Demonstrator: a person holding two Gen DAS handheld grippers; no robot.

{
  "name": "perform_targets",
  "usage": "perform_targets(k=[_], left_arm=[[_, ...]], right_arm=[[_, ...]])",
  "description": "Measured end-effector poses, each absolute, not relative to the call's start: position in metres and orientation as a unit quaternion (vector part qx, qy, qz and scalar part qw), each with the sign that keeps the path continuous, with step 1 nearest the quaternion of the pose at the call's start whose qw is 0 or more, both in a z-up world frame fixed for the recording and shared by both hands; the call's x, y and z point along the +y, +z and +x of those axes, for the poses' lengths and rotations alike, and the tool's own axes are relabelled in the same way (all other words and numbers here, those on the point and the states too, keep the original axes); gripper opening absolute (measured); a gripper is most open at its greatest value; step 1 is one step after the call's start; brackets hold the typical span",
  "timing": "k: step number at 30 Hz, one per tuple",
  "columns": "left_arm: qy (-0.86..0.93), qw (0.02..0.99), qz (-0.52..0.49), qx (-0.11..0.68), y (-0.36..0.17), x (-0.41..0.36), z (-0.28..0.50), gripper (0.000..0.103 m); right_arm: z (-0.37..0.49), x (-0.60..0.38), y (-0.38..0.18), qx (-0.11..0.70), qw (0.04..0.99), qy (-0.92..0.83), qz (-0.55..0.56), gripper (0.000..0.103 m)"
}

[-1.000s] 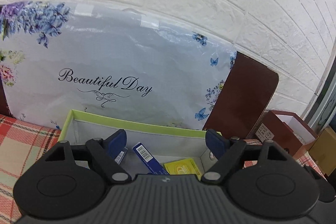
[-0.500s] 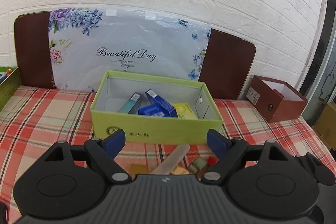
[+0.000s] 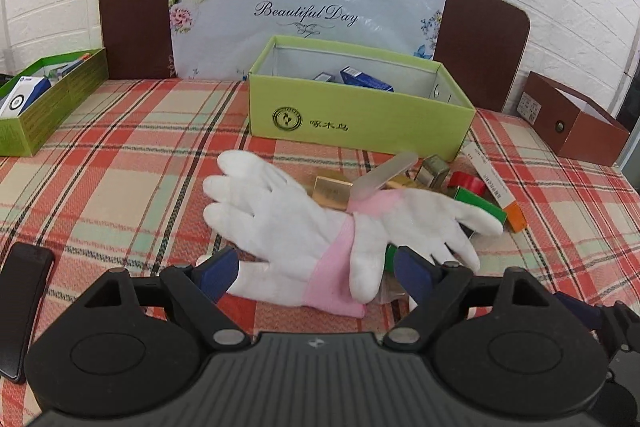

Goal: Organize objects
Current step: 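Withdraw both grippers from the box back to the pile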

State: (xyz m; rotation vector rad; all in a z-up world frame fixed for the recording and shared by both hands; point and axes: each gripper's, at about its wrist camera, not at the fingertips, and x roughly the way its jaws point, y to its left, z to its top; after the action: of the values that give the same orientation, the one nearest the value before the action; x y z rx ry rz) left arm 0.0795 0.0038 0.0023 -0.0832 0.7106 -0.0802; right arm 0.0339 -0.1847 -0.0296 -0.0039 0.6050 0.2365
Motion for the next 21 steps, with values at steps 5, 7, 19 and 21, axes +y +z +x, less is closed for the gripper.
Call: perform_targets(k=[5,7,19,21], left_arm=[[-0.032,0.932,-0.056,0.356,-0.011,0.021,0.069,0.088],[-0.029,0.930,-0.057,0.362,-0.017,0.027,0.065,0.088],[-0.031,0.929,-0.085,0.359,-0.021,0.041,0.073,0.088],[-0.030,0.931,-0.079,0.355,-0.021,0.041,0.074,0.088]], right_arm=[[0.024,-0.181,-0.043,0.316,0.941,0.119,0.000,0.103],[0.020,-0.178,-0.046,0.317,0.940,0.123,-0.009,0.103],[0.031,-0.168,-0.043,0.302,0.942,0.144,0.002,0.103],[0.036,-0.165,-0.040,0.296,0.944,0.148,-0.005,0.103]])
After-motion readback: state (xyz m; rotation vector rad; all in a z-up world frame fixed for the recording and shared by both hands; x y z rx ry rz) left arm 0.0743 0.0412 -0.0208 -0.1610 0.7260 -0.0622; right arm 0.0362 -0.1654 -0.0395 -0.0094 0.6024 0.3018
